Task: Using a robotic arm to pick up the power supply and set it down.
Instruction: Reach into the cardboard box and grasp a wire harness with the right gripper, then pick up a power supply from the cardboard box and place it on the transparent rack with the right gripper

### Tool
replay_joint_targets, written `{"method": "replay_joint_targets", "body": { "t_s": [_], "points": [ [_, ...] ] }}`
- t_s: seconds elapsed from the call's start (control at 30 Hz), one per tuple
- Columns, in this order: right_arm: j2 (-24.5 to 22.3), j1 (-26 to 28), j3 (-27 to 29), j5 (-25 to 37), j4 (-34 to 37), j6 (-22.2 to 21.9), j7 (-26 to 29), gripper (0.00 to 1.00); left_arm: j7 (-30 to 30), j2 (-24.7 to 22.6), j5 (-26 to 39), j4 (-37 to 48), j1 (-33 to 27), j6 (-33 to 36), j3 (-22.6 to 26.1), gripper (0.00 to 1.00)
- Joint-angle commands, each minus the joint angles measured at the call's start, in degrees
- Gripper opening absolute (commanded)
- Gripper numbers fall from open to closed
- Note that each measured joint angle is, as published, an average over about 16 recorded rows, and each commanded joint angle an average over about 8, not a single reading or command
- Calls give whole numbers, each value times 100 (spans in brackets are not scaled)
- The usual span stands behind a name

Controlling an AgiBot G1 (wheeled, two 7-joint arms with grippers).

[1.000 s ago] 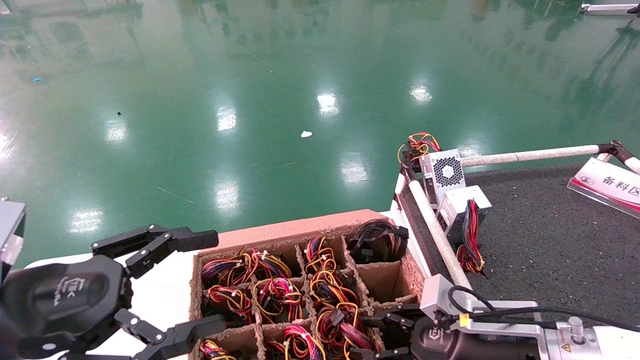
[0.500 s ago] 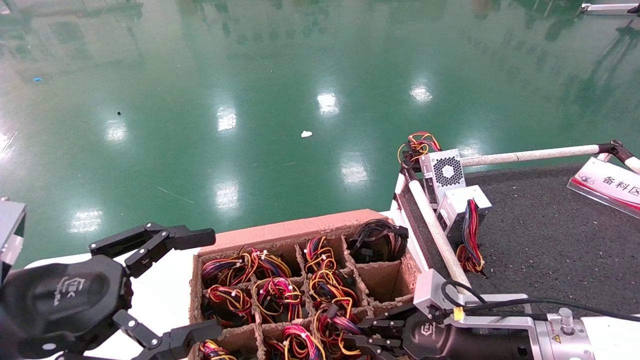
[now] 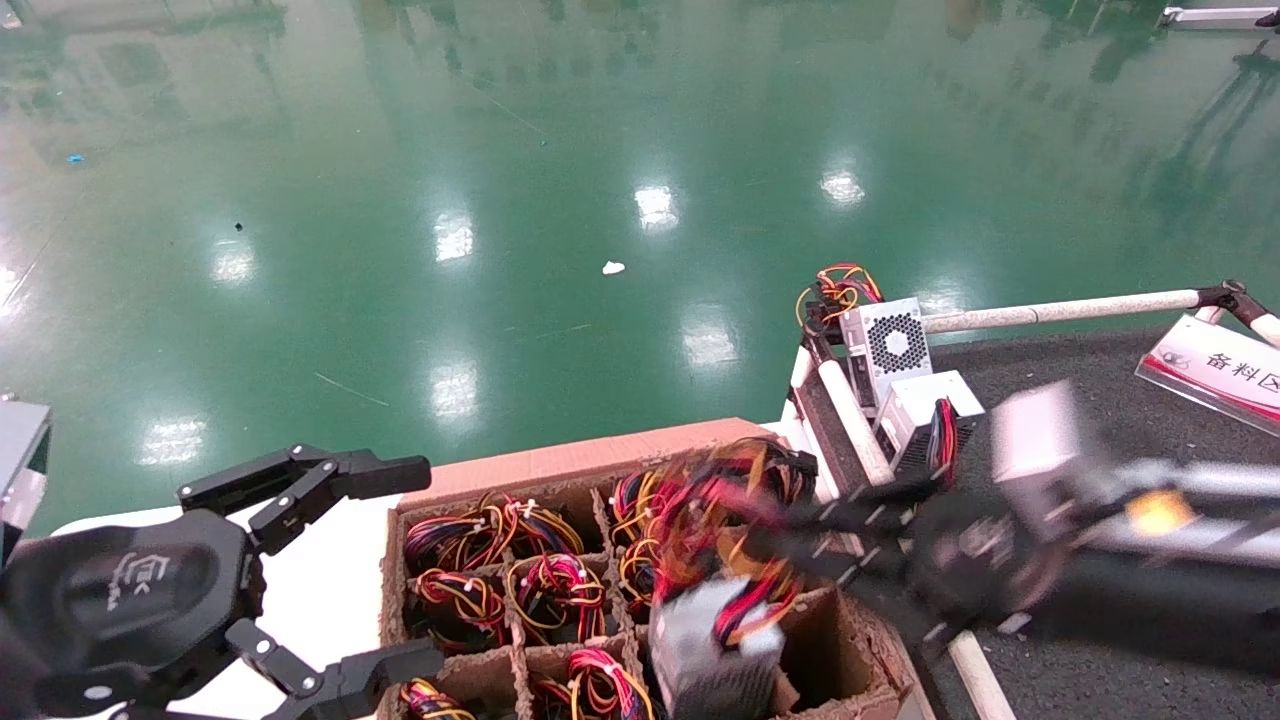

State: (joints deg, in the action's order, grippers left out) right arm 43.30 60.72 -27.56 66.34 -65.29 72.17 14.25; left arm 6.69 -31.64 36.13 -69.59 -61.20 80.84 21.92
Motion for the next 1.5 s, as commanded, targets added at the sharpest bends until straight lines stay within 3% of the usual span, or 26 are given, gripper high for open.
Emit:
{"method": "replay_joint_targets", "body": {
  "t_s": [0.03,0.53,0.83,1.2,1.5],
  "points": [
    [67,76,-28,37,111,43,-57,0,0,0,0,0,0,0,0,100],
    [333,506,-179,190,1095,483,-474,0,0,0,0,0,0,0,0,100],
    [416,566,-127,-5,965,614,-443,0,0,0,0,0,0,0,0,100],
    [-291,704,471,-831,245,823,-219,0,0,0,0,0,0,0,0,100],
    [-875,1761,1007,-1337,849,1504,-606,0,0,0,0,0,0,0,0,100]
  ]
}}
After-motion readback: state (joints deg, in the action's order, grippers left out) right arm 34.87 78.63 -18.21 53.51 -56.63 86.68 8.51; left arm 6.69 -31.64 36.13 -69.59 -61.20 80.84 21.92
